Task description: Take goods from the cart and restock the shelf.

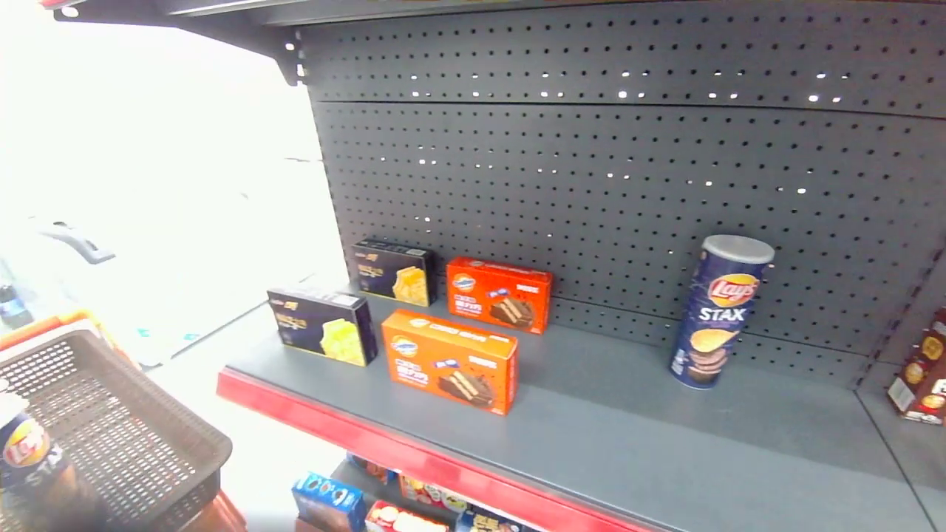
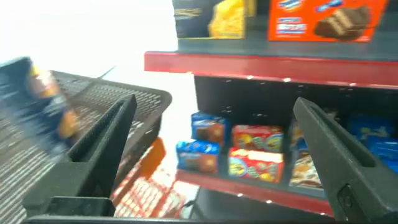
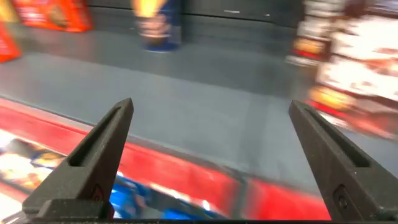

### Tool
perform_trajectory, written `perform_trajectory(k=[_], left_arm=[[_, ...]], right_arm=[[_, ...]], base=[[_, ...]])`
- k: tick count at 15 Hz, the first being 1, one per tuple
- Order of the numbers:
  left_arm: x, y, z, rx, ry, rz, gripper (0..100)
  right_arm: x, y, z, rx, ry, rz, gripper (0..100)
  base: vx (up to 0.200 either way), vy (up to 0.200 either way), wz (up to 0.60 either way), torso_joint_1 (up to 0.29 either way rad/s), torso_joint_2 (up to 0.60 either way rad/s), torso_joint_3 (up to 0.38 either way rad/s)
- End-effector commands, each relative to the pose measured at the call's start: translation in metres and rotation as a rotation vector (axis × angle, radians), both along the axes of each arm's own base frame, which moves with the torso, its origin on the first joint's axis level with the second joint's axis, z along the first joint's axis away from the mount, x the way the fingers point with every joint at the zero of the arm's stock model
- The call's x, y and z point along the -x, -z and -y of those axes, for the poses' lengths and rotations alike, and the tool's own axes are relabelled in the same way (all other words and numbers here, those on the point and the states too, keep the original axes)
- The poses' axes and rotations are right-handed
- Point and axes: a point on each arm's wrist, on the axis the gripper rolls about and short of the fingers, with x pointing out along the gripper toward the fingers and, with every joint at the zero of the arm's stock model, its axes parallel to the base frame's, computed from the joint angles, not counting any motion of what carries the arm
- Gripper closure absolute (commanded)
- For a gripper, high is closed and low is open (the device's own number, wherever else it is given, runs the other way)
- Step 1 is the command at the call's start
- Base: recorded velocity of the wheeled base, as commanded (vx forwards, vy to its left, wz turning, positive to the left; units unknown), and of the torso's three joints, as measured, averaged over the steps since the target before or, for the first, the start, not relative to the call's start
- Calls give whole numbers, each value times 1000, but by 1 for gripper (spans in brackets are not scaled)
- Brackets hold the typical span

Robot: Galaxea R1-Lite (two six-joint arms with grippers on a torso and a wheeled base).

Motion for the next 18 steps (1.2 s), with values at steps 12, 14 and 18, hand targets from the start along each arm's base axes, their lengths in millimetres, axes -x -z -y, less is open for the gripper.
perform_trajectory(k=[12,14,18], left_arm=[[0,0,0,-1,-1,-1,0],[1,-5,0,0,3,22,0],[7,-73,-1,2,47,-4,0]], right_arm=[[0,0,0,-3,1,1,0],[0,0,0,-3,1,1,0],[0,0,0,-3,1,1,0]], base=[[0,0,500,2,3,2],[0,0,0,0,0,0],[0,0,0,0,0,0]])
